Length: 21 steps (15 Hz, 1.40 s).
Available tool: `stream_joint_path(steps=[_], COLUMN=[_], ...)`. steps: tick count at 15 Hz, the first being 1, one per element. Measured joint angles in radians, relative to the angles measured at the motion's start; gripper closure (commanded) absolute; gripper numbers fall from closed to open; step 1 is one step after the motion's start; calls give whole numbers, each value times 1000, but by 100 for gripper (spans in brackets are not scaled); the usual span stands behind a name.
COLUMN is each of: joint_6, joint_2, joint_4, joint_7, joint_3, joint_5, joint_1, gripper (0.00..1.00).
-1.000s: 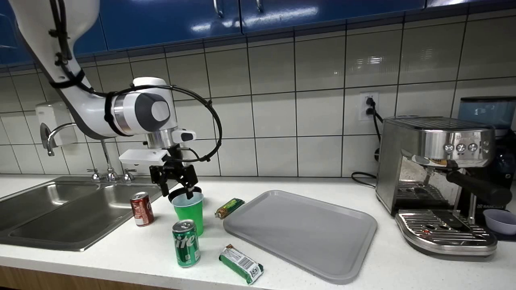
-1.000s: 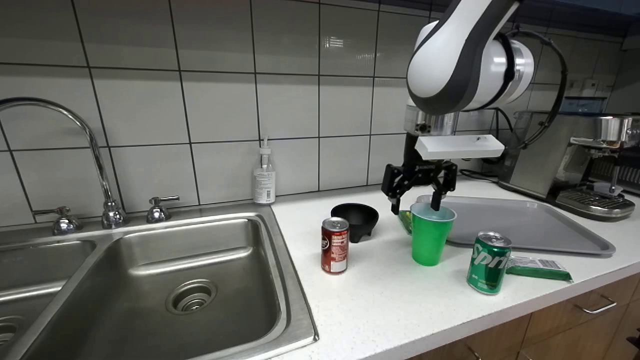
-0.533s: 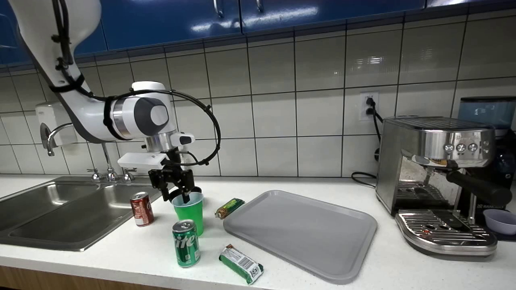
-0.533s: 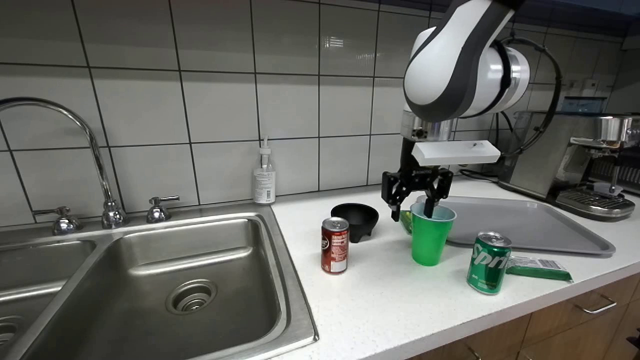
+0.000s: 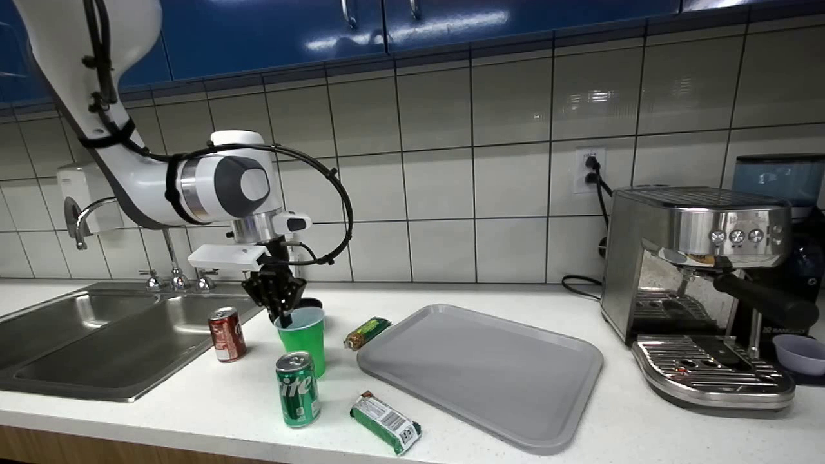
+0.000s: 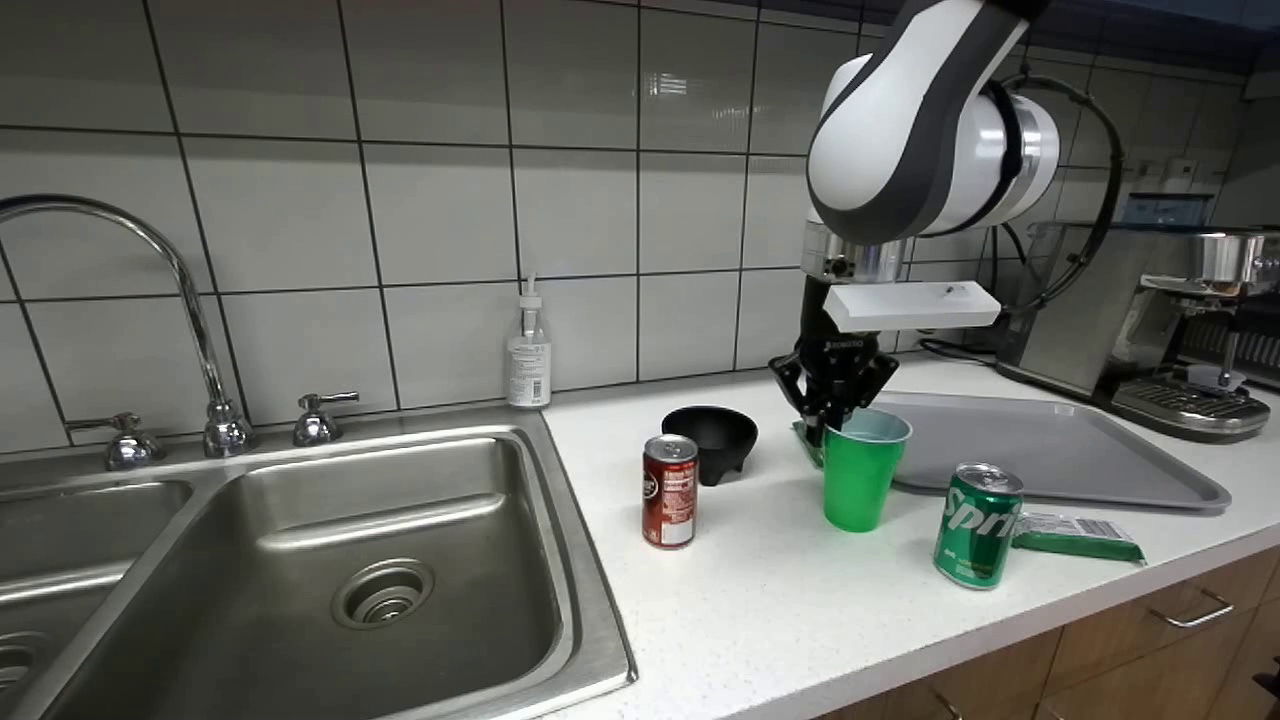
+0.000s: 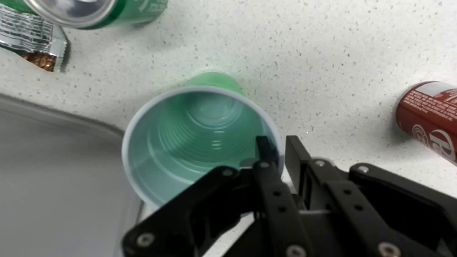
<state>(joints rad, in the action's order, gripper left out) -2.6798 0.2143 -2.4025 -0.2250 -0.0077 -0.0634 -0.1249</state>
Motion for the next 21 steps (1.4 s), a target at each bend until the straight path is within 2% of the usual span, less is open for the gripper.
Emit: stream_joint_path(steps=[15,21], joint_6=[-13,-17], joint_2=[-31,-60], joint_4=[25,38], joint_7=[0,0], joint_3=[-2,-29], joint_5=[0,-9], joint_1=[4,23], gripper=[99,99])
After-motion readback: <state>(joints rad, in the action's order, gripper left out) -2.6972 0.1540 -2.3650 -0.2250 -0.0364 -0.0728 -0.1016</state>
